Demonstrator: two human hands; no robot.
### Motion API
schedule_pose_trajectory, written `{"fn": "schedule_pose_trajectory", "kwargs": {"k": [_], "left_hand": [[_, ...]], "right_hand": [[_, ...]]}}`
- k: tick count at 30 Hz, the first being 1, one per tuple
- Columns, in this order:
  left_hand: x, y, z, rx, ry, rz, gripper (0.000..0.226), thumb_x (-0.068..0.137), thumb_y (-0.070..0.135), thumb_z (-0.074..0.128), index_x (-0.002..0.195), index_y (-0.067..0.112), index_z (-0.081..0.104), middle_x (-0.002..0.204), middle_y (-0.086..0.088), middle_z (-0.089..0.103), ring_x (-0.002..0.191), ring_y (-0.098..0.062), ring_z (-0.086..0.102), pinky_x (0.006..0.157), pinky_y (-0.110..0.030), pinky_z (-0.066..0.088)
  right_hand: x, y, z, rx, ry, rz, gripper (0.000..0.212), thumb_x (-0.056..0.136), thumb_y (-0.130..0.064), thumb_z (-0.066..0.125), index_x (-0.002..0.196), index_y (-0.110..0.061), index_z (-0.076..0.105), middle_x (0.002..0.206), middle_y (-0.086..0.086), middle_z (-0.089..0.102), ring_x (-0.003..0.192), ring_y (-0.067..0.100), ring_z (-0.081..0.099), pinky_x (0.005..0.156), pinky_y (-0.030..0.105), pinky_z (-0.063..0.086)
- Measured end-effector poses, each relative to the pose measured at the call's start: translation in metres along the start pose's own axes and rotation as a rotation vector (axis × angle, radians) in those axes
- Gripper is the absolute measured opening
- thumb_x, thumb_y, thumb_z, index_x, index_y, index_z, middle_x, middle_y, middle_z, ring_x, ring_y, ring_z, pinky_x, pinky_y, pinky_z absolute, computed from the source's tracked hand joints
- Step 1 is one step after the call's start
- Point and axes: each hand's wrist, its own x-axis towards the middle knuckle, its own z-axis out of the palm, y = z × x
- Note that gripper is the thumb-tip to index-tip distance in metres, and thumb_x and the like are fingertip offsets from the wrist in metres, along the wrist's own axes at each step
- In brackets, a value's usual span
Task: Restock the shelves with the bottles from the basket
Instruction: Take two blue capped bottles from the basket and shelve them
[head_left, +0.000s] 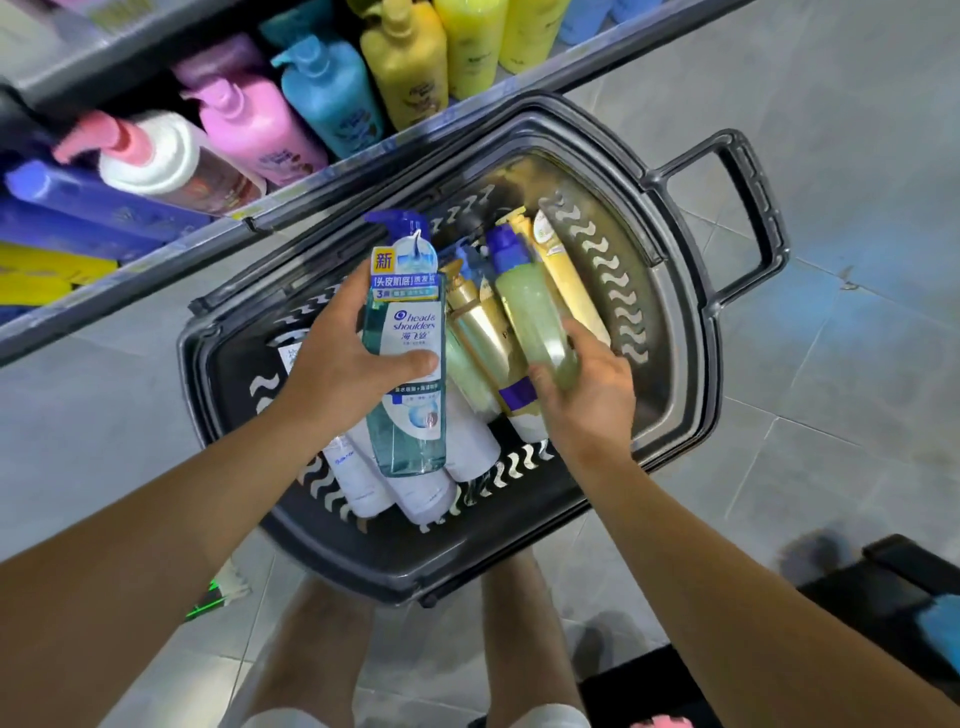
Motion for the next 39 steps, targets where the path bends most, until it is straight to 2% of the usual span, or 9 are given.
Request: {"fn": "schedule_pose_trajectory", "kwargs": {"k": [5,10,13,15,21,25,30,36,39], "left_hand": [[-0.009,-0.014,-0.011,0.025,0.009,0.007,0.077,0.075,0.009,0.083,0.138,0.036,0.048,0.105,0.026,0.068,0.092,0.008,0.065,0.066,-0.006,0.049],[-0.012,-0.027,-0.018,0.051,0.024,0.01,0.078,0.073,0.009,0.084,0.136,0.039,0.049,0.105,0.03,0.066,0.093,0.012,0.063,0.065,-0.002,0.045],[-0.011,-0.033,-0.019,0.055,0.023,0.001,0.079,0.073,0.01,0.085,0.136,0.04,0.049,0.107,0.028,0.067,0.094,0.012,0.062,0.065,-0.001,0.045],[-0.009,-0.036,-0.018,0.058,0.021,-0.004,0.079,0.073,0.01,0.085,0.136,0.041,0.049,0.107,0.027,0.067,0.095,0.011,0.063,0.066,-0.002,0.046],[-0.006,-0.04,-0.015,0.048,0.012,-0.006,0.079,0.073,0.01,0.084,0.136,0.042,0.048,0.108,0.022,0.069,0.096,0.004,0.067,0.073,-0.013,0.052],[-0.007,-0.037,-0.017,0.018,0.018,0.008,0.081,0.073,0.009,0.084,0.138,0.041,0.047,0.109,0.023,0.068,0.097,0.005,0.066,0.07,-0.008,0.051],[-0.025,-0.017,-0.034,0.011,0.052,0.054,0.081,0.069,0.015,0.085,0.135,0.043,0.048,0.106,0.036,0.065,0.095,0.014,0.062,0.07,-0.002,0.045],[-0.08,0.045,-0.09,0.001,0.095,0.102,0.088,0.064,0.025,0.086,0.138,0.047,0.044,0.114,0.022,0.067,0.105,0.001,0.063,0.096,-0.036,0.053],[-0.118,0.076,-0.128,-0.003,0.138,0.132,0.094,0.068,0.016,0.088,0.144,0.043,0.04,0.117,0.022,0.067,0.108,0.003,0.062,0.095,-0.032,0.052]], "right_hand": [[-0.007,-0.004,0.026,-0.271,-0.016,-0.104,0.066,0.082,-0.033,0.074,0.14,-0.017,0.046,0.129,0.006,0.05,0.112,0.029,0.041,0.099,0.04,0.039],[-0.008,0.007,0.018,-0.014,0.067,-0.156,0.046,0.086,-0.018,0.072,0.13,-0.011,0.059,0.124,0.009,0.053,0.114,0.025,0.045,0.099,0.038,0.041],[0.008,0.012,0.014,0.086,-0.083,0.009,0.065,0.085,-0.022,0.076,0.142,-0.014,0.045,0.137,0.007,0.044,0.126,0.024,0.039,0.104,0.026,0.032],[0.018,0.011,0.015,0.06,-0.152,0.062,0.078,0.083,-0.028,0.077,0.149,-0.022,0.035,0.143,0.002,0.041,0.132,0.021,0.032,0.107,0.031,0.032],[0.036,-0.006,0.027,-0.097,-0.127,-0.049,0.1,0.072,-0.041,0.08,0.151,-0.03,0.02,0.137,0.0,0.042,0.119,0.023,0.035,0.09,0.034,0.034],[0.045,-0.02,0.031,-0.286,-0.123,-0.007,0.09,0.071,-0.043,0.081,0.142,-0.02,0.03,0.13,0.005,0.041,0.118,0.031,0.038,0.084,0.042,0.042],[0.021,-0.038,0.014,-0.121,-0.077,-0.052,0.079,0.066,-0.033,0.079,0.131,-0.013,0.039,0.119,0.008,0.046,0.107,0.031,0.048,0.086,0.04,0.045],[-0.049,-0.116,-0.038,0.155,-0.038,-0.209,0.083,0.062,-0.025,0.085,0.13,-0.019,0.038,0.116,-0.002,0.058,0.103,0.024,0.059,0.084,0.04,0.051],[-0.084,-0.165,-0.066,0.134,-0.059,-0.281,0.102,0.062,-0.025,0.088,0.145,-0.023,0.029,0.127,0.004,0.056,0.109,0.024,0.057,0.088,0.038,0.05]]}}
